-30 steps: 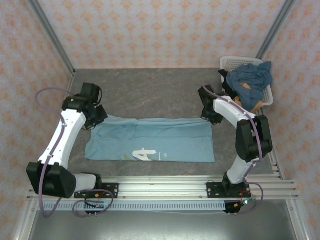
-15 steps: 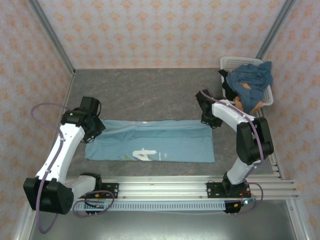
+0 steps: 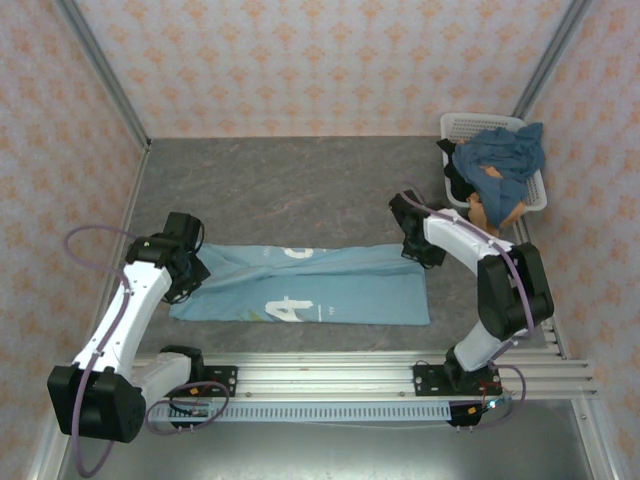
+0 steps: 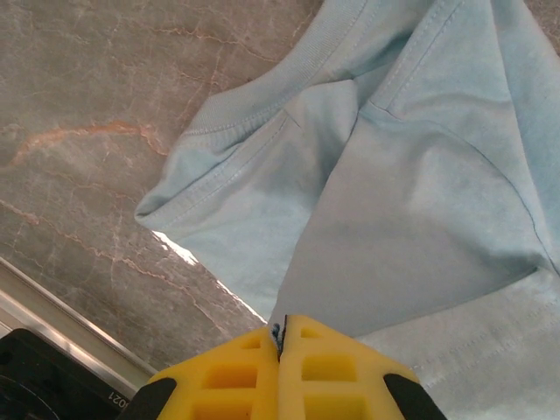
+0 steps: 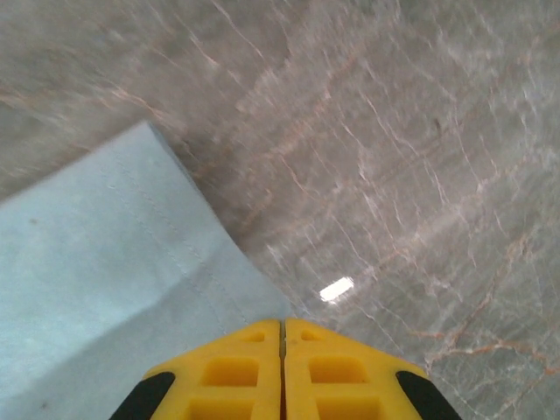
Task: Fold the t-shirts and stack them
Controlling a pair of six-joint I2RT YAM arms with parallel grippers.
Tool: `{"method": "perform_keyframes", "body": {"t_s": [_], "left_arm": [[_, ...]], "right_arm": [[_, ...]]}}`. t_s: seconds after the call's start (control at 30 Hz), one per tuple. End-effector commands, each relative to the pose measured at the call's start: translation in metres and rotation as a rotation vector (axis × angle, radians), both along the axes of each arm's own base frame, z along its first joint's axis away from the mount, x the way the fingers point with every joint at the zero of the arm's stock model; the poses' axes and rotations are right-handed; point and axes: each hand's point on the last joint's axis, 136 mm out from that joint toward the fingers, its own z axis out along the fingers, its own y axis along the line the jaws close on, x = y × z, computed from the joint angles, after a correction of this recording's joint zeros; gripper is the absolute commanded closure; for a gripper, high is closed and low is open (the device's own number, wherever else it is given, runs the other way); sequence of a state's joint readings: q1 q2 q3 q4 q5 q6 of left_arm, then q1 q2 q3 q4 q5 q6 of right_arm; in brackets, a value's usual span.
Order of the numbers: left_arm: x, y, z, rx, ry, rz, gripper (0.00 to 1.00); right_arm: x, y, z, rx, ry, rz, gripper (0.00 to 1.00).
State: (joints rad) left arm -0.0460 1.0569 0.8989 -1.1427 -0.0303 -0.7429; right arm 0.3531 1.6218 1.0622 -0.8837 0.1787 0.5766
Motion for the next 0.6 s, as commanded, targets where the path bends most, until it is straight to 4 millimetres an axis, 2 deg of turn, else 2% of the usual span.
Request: {"method": "perform_keyframes", "body": {"t_s": [0.0,0.13,0.33,0.4,0.5,0.57], "left_arm": [[-0.005,0.007,-0.007,0.05,0.034,0.0,1.0],[-0.005,0.005,-0.015,0.043,0.047,-0.004,1.0],[-0.006,0.007,-0.019,0.071,0.059,-0.015,1.0],[-0.005,0.007,-0.02,0.069,0.058,-0.016,1.0],[-0.003,0.006,-0.021,0.068,0.058,-0.014,1.0],[0.0,0.007,-0.02,0.076,0.058,-0.016,1.0]], "right_arm": [[-0.019,-0.004,-0.003,-0.001,0.033,-0.046,0.91],[-0.026,-0.002,-0.007,0.021,0.044,-0.063,0.89],[-0.036,-0.001,-0.006,0.048,0.051,-0.091,0.79],[-0.037,-0.002,-0.002,0.049,0.04,-0.097,0.79],[-0.036,-0.002,0.001,0.054,0.027,-0.097,0.89],[-0.036,-0.003,0.001,0.049,0.029,-0.102,0.91]]}}
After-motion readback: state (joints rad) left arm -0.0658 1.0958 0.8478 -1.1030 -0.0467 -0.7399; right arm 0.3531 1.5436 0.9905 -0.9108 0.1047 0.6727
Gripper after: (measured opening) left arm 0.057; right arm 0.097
